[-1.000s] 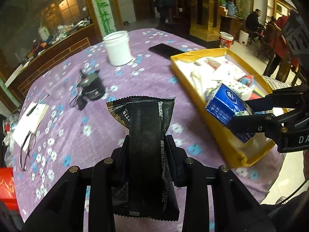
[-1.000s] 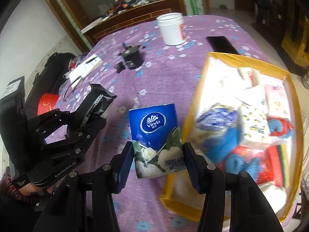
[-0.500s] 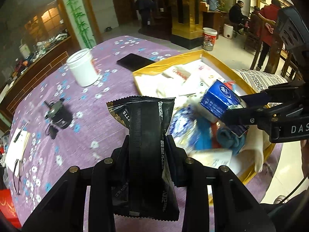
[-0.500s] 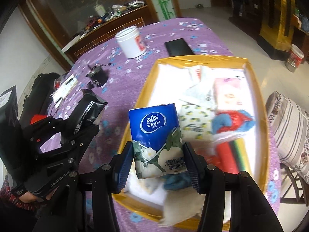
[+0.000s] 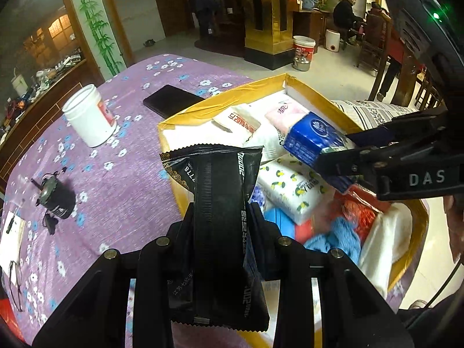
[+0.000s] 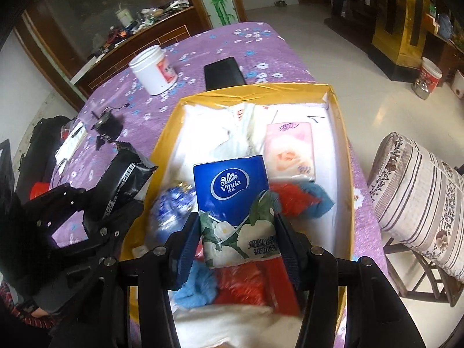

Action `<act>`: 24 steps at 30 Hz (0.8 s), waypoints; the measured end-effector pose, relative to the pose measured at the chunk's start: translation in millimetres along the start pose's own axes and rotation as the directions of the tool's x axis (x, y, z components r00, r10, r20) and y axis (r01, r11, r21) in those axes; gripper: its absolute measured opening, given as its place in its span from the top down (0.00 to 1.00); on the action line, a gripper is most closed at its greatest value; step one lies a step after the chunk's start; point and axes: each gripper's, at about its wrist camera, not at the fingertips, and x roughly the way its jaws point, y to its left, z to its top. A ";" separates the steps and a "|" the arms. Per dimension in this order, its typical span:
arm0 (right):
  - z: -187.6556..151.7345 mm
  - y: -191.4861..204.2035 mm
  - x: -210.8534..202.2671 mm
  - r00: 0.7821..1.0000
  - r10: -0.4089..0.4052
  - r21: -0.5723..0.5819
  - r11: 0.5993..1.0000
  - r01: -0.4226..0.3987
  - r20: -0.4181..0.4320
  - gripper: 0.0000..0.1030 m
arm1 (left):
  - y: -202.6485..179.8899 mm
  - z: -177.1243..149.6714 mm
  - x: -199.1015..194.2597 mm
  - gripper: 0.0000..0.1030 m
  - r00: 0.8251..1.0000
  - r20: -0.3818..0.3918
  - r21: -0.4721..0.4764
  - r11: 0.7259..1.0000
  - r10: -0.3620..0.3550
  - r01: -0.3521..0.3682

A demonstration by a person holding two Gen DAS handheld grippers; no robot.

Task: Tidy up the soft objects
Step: 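Carry the black snack bag and blue tissue box over the tray with both tools, then open both tools to drop the snack bag and tissue box into the tray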

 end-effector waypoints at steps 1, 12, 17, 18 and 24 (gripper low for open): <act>1.8 -1.3 2.7 1.000 -0.004 0.001 1.000 0.004 -0.003 0.48 | -0.9 1.1 2.2 0.70 1.000 -0.003 0.000 1.000 -0.002 0.002; 31.7 -0.1 26.6 0.998 -0.057 -0.048 0.997 0.057 0.001 0.48 | -7.8 6.9 26.6 0.70 0.999 -0.028 0.007 1.000 -0.018 0.019; 43.4 2.2 37.7 0.995 -0.097 -0.072 0.993 0.097 0.003 0.48 | -7.8 6.3 29.8 0.70 0.999 -0.027 -0.003 0.999 -0.036 0.036; 44.5 3.1 38.7 0.995 -0.100 -0.075 0.992 0.100 0.003 0.48 | -8.0 6.0 29.8 0.70 0.999 -0.027 -0.003 0.999 -0.040 0.040; 43.4 3.5 38.7 0.994 -0.106 -0.064 0.992 0.106 0.000 0.45 | -10.0 4.4 28.4 0.66 0.998 -0.020 -0.004 0.998 -0.058 0.058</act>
